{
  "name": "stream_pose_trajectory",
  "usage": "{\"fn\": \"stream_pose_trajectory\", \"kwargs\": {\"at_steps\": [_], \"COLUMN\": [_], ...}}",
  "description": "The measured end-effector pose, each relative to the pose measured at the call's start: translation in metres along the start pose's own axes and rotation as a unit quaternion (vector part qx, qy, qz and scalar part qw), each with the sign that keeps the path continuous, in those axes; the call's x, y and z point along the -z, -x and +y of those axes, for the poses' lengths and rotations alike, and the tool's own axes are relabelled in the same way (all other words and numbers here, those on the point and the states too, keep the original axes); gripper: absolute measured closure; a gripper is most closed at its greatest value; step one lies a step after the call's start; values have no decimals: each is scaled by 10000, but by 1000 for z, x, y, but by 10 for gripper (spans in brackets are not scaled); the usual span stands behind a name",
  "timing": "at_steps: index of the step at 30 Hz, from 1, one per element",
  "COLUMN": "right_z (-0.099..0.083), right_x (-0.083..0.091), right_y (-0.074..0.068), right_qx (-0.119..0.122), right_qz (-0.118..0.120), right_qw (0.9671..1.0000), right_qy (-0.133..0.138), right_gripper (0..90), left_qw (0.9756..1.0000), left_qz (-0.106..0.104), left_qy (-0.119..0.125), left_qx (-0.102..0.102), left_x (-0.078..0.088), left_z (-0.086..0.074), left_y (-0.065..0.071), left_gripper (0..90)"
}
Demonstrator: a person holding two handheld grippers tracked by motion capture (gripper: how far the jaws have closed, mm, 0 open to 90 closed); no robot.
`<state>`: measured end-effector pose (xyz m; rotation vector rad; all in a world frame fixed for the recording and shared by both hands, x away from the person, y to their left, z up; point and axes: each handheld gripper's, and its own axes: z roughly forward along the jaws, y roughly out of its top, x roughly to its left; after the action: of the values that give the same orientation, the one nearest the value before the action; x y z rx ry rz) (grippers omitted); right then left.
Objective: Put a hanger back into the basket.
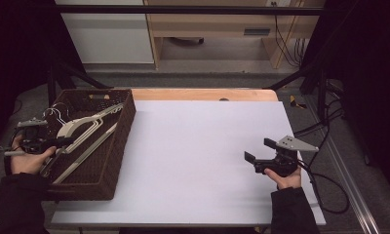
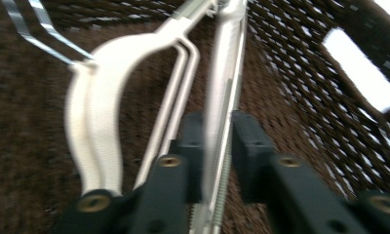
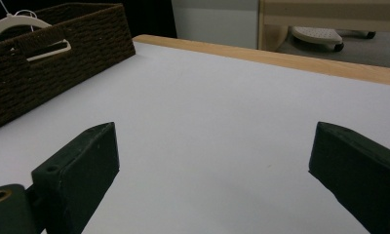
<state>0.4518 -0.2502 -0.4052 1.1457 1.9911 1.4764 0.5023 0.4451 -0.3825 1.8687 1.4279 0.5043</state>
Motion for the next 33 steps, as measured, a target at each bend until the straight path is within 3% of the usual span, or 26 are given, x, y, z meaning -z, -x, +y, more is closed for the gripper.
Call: {"fn": "stream_pose_trajectory", "kwargs": {"at_steps": [6, 9, 12, 13, 16, 20, 22, 25, 29, 33], "right_z": [0, 0, 0, 0, 0, 0, 1, 1, 1, 1], "right_x": [-1, -1, -1, -1, 0, 2, 2, 3, 4, 6], "right_y": [0, -1, -1, -1, -1, 0, 0, 0, 0, 0], "right_qx": [2, -9, -38, -24, -15, -6, -6, -5, 16, 18], "right_qz": [-20, -13, 1, -5, -8, 9, 12, 13, 39, 68], "right_qw": [10000, 10000, 10000, 10000, 10000, 10000, 10000, 9999, 9999, 9998], "right_qy": [-9, -7, 20, 19, 40, 31, 69, 108, 141, 162], "right_gripper": [44, 44, 43, 43, 42, 38, 36, 34, 31, 31], "left_qw": [9994, 9990, 9987, 9987, 9971, 9900, 9863, 9770, 9690, 9642], "left_qz": [320, 217, 211, 209, -1, -552, -712, -1086, -1416, -1568], "left_qy": [96, 198, 390, 448, 756, 1287, 1435, 1744, 1870, 1911], "left_qx": [53, 330, 246, 132, 0, -197, -398, -570, -769, -962], "left_x": [3, 7, 14, 16, 23, 31, 33, 33, 30, 21], "left_z": [-3, -4, -2, -1, 1, 5, 5, 4, 2, -2], "left_y": [-3, -2, 7, 11, 28, 61, 74, 99, 123, 141], "left_gripper": [487, 470, 441, 421, 320, 214, 176, 157, 142, 138]}}
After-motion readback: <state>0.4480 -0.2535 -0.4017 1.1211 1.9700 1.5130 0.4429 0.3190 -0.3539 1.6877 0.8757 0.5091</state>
